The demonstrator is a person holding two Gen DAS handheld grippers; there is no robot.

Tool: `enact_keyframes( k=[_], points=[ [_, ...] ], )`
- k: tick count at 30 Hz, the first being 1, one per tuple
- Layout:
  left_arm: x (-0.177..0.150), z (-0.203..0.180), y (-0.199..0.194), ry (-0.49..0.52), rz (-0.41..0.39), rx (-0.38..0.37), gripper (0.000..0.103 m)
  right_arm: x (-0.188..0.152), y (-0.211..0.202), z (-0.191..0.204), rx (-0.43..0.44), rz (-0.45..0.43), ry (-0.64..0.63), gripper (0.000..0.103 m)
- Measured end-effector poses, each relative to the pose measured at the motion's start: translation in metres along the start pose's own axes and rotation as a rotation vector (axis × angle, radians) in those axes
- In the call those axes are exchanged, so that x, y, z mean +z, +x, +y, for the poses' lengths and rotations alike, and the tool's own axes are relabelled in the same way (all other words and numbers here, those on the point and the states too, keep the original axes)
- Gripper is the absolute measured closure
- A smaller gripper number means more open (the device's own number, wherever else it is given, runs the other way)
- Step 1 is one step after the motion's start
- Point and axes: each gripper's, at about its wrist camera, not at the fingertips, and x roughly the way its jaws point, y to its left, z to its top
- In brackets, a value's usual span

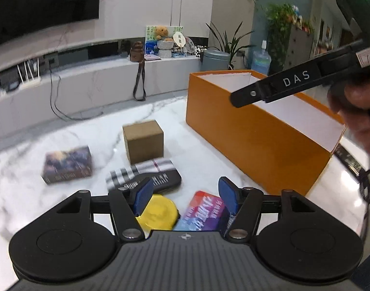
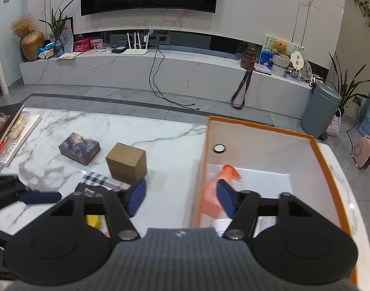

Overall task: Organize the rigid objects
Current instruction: 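Move both open tools back from the box toward the items on the table, then grasp the dark blue spray can with the left gripper while the right grasps the yellow tape measure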

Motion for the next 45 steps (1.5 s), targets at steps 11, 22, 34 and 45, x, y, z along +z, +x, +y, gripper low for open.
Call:
enact_keyframes(
  k=[11, 22, 34, 45],
  points=[
    [-0.039, -0.029, -0.014, 0.186, 0.051, -0.088, 0.030, -0.018, 0.018, 0.033, 0.029, 0.042, -0.055, 0.031],
    [-0.049, -0.050, 0.009, 0.261, 0.084, -0.129, 0.030, -0.022, 0.020, 0.040, 0.063, 0.056, -0.060, 0.031],
    [-0.058, -0.053, 0.022, 0.272, 0.123, -0.150, 0.030, -0.026, 0.014, 0.036, 0.071, 0.059, -0.059, 0.031],
    [-0.061, -0.056, 0.022, 0.359, 0.121, -0.100, 0.039, -0.026, 0.013, 0.035, 0.076, 0.063, -0.064, 0.031]
  ],
)
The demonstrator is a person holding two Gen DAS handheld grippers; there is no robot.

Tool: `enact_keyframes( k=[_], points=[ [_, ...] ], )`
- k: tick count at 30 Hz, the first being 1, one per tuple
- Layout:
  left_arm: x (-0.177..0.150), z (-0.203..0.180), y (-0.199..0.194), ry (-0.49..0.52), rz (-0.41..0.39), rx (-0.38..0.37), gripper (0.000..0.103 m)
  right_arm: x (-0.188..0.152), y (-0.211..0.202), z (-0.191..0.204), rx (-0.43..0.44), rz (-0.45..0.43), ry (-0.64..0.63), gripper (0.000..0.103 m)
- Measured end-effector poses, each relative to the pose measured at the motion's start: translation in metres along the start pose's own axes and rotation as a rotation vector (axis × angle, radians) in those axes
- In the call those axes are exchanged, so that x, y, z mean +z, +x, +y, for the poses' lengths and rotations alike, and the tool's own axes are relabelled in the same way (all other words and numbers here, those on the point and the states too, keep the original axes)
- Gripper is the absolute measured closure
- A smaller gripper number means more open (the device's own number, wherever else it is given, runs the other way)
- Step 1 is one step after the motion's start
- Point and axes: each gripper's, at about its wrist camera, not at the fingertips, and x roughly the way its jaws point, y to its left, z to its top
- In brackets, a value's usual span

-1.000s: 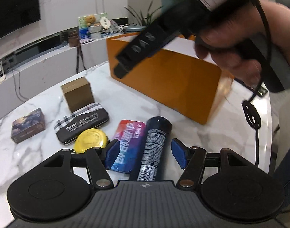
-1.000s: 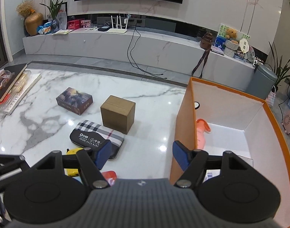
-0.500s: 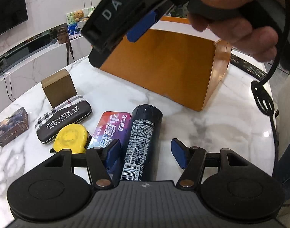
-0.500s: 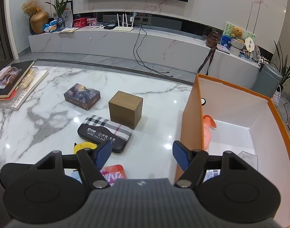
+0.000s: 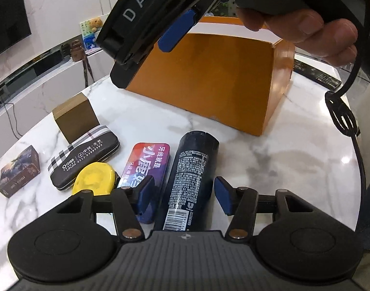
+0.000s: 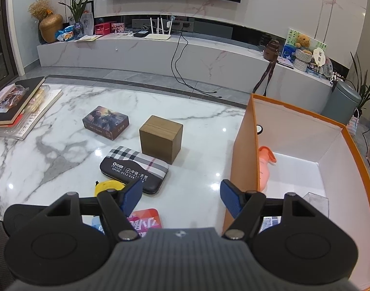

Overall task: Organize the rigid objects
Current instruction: 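Grasp the dark blue spray can with the left gripper while the right grasps the yellow tape measure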

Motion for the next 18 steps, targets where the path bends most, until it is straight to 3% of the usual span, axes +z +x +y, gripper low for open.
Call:
enact_keyframes(
  k=[4, 6, 7, 9, 10, 13, 18],
  points=[
    [-0.0022, -0.0032, 0.0021, 0.083, 0.010, 0.014, 0.036, -0.0006, -0.0007, 0.0012, 0.002, 0.003, -0.005, 0.031],
    [-0.0015, -0.0035, 0.0003, 0.099, 0.015, -0.021, 0.037, -0.0010, -0.0012, 0.0017, 0.004, 0.004, -0.007, 0.031],
    [0.0001, -0.0030, -0.0016, 0.092, 0.016, -0.047, 0.039, -0.0009, -0.0015, 0.0016, 0.004, 0.003, -0.007, 0.031],
    [0.0010, -0.0039, -0.0016, 0.079, 0.037, -0.069, 0.054, -0.0007, -0.0020, 0.0010, 0.005, 0.003, -0.006, 0.031],
    [0.0001, -0.0044, 0.0002, 0.072, 0.048, -0.078, 0.055, -0.0007, -0.0017, 0.0012, 0.003, 0.003, -0.006, 0.031],
    [-0.0007, 0.0032, 0.0031, -0.026, 0.056, -0.146, 0.056, -0.0007, -0.0022, 0.0015, 0.004, 0.003, -0.006, 0.031],
    [-0.0008, 0.0011, 0.0048, -0.046, 0.039, -0.131, 0.057, -0.0010, -0.0011, 0.0030, 0.008, 0.013, -0.012, 0.031]
  ],
)
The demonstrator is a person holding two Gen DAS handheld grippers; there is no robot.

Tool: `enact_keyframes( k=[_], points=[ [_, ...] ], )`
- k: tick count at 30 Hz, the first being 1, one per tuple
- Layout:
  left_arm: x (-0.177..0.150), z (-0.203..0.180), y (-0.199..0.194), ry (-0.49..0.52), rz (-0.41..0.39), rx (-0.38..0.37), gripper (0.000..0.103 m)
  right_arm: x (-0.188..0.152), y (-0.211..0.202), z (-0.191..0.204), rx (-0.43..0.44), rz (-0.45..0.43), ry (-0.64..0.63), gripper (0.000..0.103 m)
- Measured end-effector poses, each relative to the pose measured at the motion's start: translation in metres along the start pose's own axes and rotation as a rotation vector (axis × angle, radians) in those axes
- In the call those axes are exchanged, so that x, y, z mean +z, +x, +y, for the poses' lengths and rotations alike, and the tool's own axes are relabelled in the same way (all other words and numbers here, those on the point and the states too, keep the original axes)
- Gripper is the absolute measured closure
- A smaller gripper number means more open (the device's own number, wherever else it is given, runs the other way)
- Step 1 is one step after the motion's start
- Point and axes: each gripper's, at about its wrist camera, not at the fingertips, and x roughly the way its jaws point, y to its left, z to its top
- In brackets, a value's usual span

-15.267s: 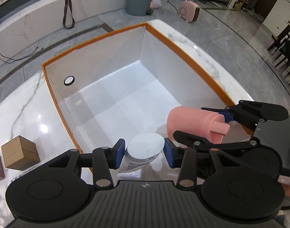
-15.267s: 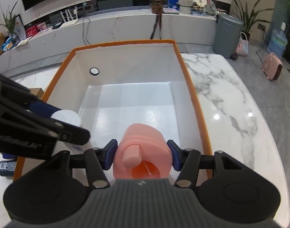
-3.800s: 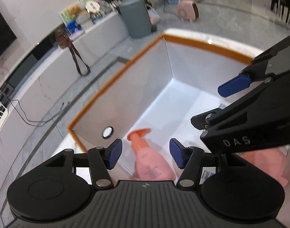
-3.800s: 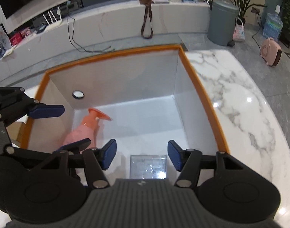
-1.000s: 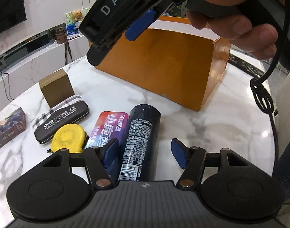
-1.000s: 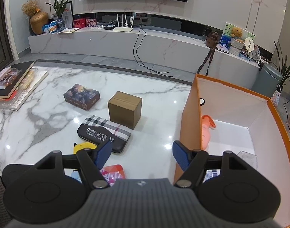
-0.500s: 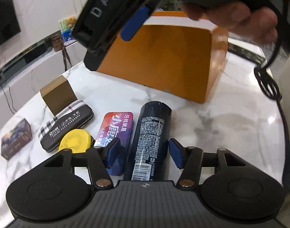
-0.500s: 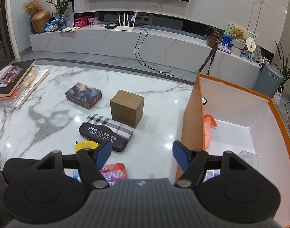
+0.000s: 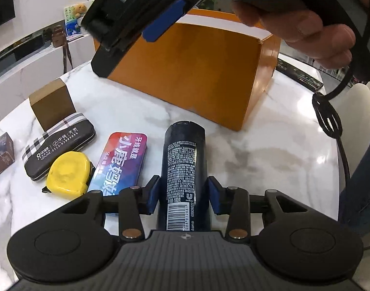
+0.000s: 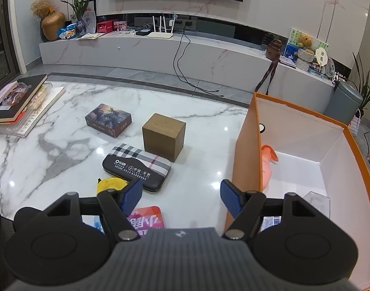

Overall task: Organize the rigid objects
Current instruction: 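Grasp the dark blue spray can with the left gripper while the right grasps the yellow tape measure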

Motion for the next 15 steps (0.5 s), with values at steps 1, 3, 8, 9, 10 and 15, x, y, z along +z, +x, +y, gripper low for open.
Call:
enact_keyframes(
  k=[1, 3, 8, 9, 10, 15],
  points=[
    [0.000, 0.000, 0.000, 0.000, 0.003, 0.003, 0.057, 0.000, 0.001, 0.000, 0.001, 0.003, -0.002, 0.031],
    [0.000, 0.002, -0.004, -0.017, 0.015, 0.009, 0.057, 0.001, 0.002, 0.003, 0.005, 0.006, -0.007, 0.031],
    [-0.018, 0.014, -0.024, -0.073, 0.045, 0.049, 0.057, -0.001, 0.011, 0.016, 0.032, 0.030, -0.046, 0.031],
    [-0.024, 0.017, -0.030, -0.083, 0.054, 0.063, 0.057, -0.002, 0.014, 0.019, 0.036, 0.037, -0.056, 0.031],
    [-0.028, 0.019, -0.036, -0.092, 0.061, 0.074, 0.057, -0.003, 0.018, 0.023, 0.040, 0.043, -0.064, 0.031],
    [-0.048, 0.031, -0.063, -0.142, 0.103, 0.114, 0.057, -0.006, 0.038, 0.043, 0.060, 0.073, -0.099, 0.031]
  ],
)
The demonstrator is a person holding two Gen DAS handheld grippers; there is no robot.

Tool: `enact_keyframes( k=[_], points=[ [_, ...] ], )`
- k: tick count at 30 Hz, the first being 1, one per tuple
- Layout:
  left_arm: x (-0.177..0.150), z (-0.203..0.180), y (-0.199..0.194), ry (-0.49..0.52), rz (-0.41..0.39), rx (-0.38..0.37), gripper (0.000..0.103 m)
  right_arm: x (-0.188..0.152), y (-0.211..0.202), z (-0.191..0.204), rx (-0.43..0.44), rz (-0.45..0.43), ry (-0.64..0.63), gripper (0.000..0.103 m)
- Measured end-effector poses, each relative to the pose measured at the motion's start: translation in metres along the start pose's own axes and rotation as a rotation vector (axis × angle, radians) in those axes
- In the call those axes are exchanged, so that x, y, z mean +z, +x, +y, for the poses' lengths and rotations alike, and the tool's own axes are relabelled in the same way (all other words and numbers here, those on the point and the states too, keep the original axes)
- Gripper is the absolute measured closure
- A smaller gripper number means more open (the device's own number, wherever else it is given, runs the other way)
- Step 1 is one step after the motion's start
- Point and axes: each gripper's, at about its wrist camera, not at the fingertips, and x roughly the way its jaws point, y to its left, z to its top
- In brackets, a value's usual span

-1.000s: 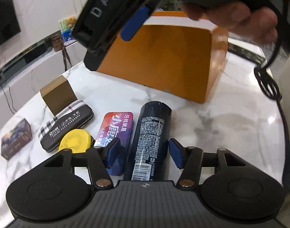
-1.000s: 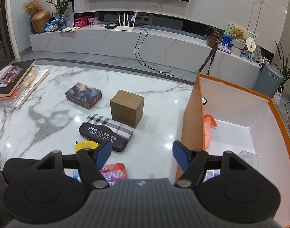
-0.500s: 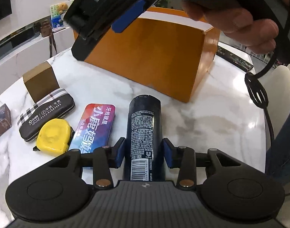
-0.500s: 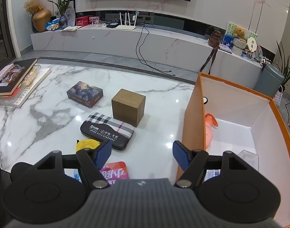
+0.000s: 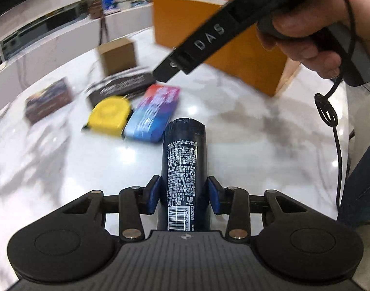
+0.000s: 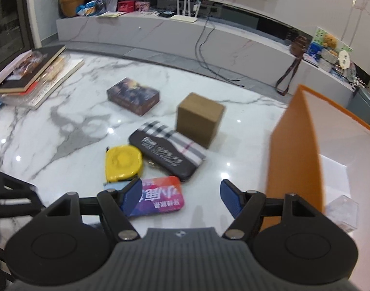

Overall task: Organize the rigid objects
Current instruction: 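Grasp the dark blue spray can with the left gripper while the right grasps the yellow tape measure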

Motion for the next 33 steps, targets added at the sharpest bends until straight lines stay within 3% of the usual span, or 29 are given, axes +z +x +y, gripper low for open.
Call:
enact_keyframes(
  k=[6, 14, 24, 26, 33],
  points=[
    [-0.021, 0.034, -0.021, -0.084, 0.051, 0.068, 0.057, 0.014, 0.028, 0.032, 0.058, 0.001, -0.043, 0.031],
    [-0.029, 0.073, -0.030, -0.206, 0.031, 0.155, 0.056, 0.020, 0.066, 0.070, 0.067, 0.037, -0.100, 0.031],
    [-0.030, 0.087, -0.023, -0.261, -0.056, 0.214, 0.054, 0.016, 0.081, 0.077, 0.022, -0.032, -0.083, 0.034],
    [-0.030, 0.088, -0.021, -0.265, -0.079, 0.235, 0.051, 0.013, 0.080, 0.076, 0.045, -0.046, -0.053, 0.041],
    [-0.028, 0.090, -0.014, -0.273, -0.136, 0.256, 0.046, 0.003, 0.078, 0.075, 0.060, -0.093, -0.013, 0.041]
  ],
)
